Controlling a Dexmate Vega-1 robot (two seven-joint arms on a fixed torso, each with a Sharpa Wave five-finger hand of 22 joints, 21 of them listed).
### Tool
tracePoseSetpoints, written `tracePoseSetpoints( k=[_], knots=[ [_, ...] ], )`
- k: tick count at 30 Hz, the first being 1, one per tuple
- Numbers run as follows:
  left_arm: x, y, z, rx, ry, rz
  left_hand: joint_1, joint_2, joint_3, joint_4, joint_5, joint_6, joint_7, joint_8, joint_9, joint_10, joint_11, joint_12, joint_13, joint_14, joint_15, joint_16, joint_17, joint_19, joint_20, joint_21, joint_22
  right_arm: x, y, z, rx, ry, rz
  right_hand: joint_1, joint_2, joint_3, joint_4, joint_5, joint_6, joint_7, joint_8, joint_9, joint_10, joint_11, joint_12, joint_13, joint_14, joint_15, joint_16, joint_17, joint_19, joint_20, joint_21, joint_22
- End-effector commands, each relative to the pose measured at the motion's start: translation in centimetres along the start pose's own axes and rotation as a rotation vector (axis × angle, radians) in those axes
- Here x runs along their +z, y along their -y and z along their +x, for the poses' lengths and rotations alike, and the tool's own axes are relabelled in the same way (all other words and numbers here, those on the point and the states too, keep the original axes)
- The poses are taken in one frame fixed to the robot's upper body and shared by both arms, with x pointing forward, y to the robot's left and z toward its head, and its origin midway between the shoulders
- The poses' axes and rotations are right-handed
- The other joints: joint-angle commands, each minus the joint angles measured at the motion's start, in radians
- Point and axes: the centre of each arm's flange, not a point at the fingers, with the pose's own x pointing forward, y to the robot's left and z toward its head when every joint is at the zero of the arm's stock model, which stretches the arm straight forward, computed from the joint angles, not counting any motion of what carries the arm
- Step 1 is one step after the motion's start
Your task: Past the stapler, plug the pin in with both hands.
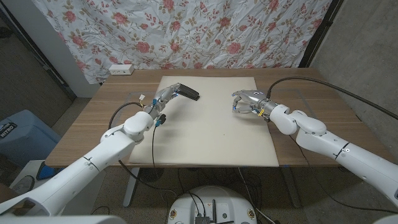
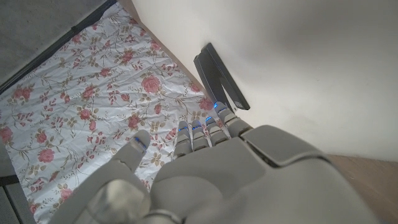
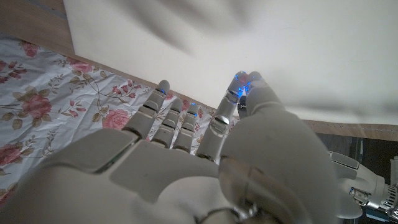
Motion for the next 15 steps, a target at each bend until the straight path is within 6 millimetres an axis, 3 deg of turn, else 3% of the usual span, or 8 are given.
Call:
tracePoseSetpoints(
  k=[1, 15],
  knots=[
    [2.0, 1.0, -0.7, -0.052, 0.022, 0.222, 0.004, 0.078, 0.009, 0.0, 0.009, 0.005, -0.011, 0.002, 0.004, -0.002, -0.006, 0.0, 0.003, -0.019, -0.038, -0.003, 0.002, -0.027, -0.067, -0.01, 0.003, -0.6, 0.0, 0.0, -0.048, -0.023, 0.055, 0.007, 0.003, -0.004, -0.001, 0.007, 0.007, 0.001, 0.004, -0.001, 0.007, -0.001, 0.002, 0.003, 0.008, -0.021, 0.005, 0.006, 0.001, -0.001, 0.001, 0.004],
    [3.5, 3.6, -0.4, -0.097, 0.109, 0.441, -0.002, 0.08, 0.009, 0.009, 0.008, -0.002, -0.033, -0.002, 0.004, -0.006, -0.022, -0.002, 0.003, -0.031, -0.058, 0.0, 0.005, -0.046, -0.108, -0.009, 0.004, -0.8, 0.1, 0.0, -0.1, -0.044, 0.122, 0.008, 0.005, -0.007, -0.001, 0.009, 0.009, 0.005, -0.002, -0.011, 0.01, -0.001, 0.0, 0.002, 0.009, -0.022, 0.005, 0.006, 0.0, -0.001, 0.0, 0.004]
  ],
)
